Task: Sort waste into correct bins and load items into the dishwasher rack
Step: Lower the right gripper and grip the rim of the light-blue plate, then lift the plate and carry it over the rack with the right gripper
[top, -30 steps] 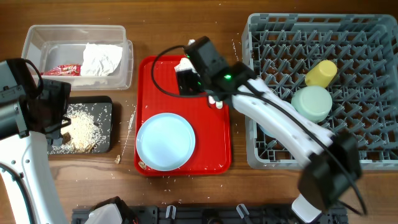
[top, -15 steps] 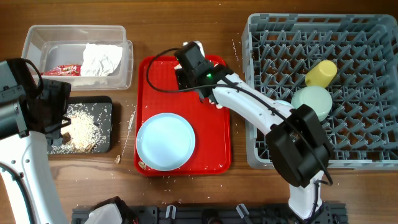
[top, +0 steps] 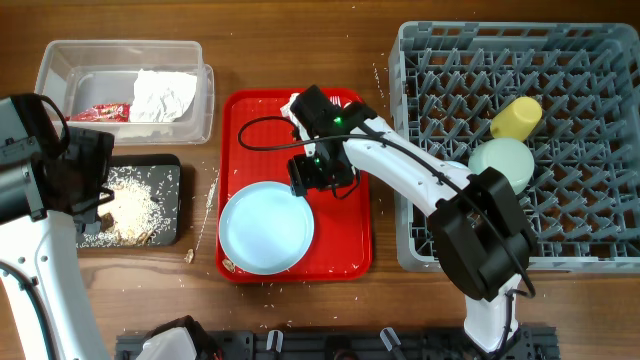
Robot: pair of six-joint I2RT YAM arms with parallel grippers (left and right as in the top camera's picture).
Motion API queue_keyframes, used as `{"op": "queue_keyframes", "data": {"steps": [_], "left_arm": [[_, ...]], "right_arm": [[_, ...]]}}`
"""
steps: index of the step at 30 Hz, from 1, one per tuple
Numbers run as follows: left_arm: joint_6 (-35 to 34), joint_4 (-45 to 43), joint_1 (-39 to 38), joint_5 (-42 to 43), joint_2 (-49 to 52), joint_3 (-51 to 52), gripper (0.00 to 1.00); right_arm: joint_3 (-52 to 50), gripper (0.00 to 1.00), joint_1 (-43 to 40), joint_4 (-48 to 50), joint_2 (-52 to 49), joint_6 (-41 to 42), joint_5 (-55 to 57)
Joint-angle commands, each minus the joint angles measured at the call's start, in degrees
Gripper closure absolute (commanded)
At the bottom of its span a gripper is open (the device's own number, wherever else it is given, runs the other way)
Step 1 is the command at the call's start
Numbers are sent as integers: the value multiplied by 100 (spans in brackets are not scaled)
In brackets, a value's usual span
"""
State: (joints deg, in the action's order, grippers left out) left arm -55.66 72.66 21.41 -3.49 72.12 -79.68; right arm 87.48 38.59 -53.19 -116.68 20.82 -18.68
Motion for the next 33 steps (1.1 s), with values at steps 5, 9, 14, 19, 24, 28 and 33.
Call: {"op": "queue_keyframes", "data": {"steps": [5, 9, 14, 19, 24, 28, 33], "left_arm": [[-31, 0, 24, 2, -11, -70, 0], [-31, 0, 24, 2, -11, -70, 0], [-31, 2, 24, 2, -11, -70, 0], [-31, 0, 24, 2, -11, -70, 0], [-31, 0, 24, 2, -11, -70, 0], [-31, 0, 24, 2, -11, -70, 0], [-31, 0, 24, 2, -11, -70, 0]], "right_arm": [[-380, 35, 168, -37, -11, -111, -238], [-566, 35, 428, 269, -11, 264, -203], [-774, 41, 750, 448, -13, 1294, 935], [-774, 60, 787, 507, -13, 1414, 1038], [-774, 83, 785, 605, -13, 1561, 1038], [-774, 96, 787, 634, -13, 1679, 1036], [-761, 96, 778, 643, -9, 1683, 955]]}}
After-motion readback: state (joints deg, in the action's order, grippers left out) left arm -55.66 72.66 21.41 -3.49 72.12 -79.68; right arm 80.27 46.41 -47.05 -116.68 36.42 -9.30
